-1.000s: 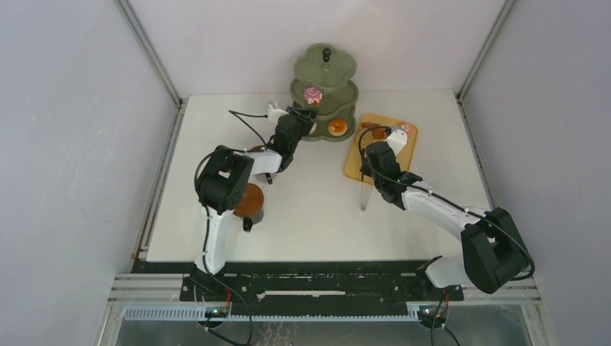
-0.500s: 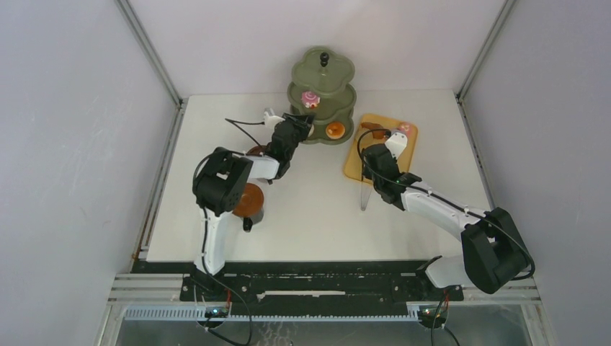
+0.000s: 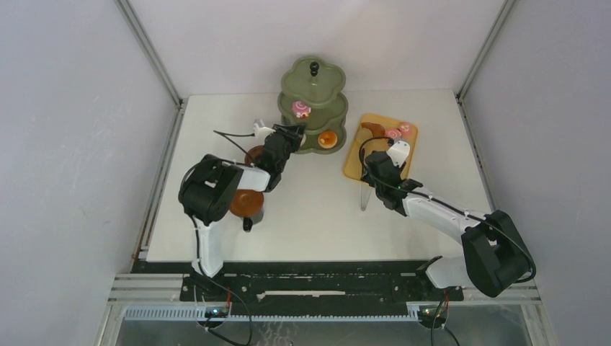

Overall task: Serve the afternoon tea
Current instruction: Move the desert table to the center of the board, then pick up the clamp from the tray.

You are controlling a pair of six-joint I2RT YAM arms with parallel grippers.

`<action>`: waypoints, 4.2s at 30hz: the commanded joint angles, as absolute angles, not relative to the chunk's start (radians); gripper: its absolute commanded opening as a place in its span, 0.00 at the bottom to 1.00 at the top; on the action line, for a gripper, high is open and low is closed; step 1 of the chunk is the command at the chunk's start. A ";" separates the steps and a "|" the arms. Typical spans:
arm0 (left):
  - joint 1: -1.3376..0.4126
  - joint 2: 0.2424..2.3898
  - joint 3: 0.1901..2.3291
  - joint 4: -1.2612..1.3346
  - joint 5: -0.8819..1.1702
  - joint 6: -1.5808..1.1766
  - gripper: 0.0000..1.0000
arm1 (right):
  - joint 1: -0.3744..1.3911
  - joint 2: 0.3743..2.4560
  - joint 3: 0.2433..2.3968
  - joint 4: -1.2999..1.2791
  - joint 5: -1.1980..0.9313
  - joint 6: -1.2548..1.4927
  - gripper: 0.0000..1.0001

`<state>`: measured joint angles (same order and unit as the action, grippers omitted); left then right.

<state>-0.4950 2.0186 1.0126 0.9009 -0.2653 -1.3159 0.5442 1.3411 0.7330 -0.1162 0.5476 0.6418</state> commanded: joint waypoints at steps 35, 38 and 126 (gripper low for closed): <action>-0.531 1.783 0.744 0.972 -0.316 -1.294 0.40 | 0.607 1.602 0.878 -0.308 0.583 0.695 0.68; -0.532 1.780 0.739 0.972 -0.316 -1.292 0.46 | 0.606 1.611 0.878 -0.306 0.580 0.699 0.59; -0.673 1.265 0.547 0.709 -0.498 -0.928 0.73 | 0.330 1.719 1.225 -0.456 0.019 0.445 0.51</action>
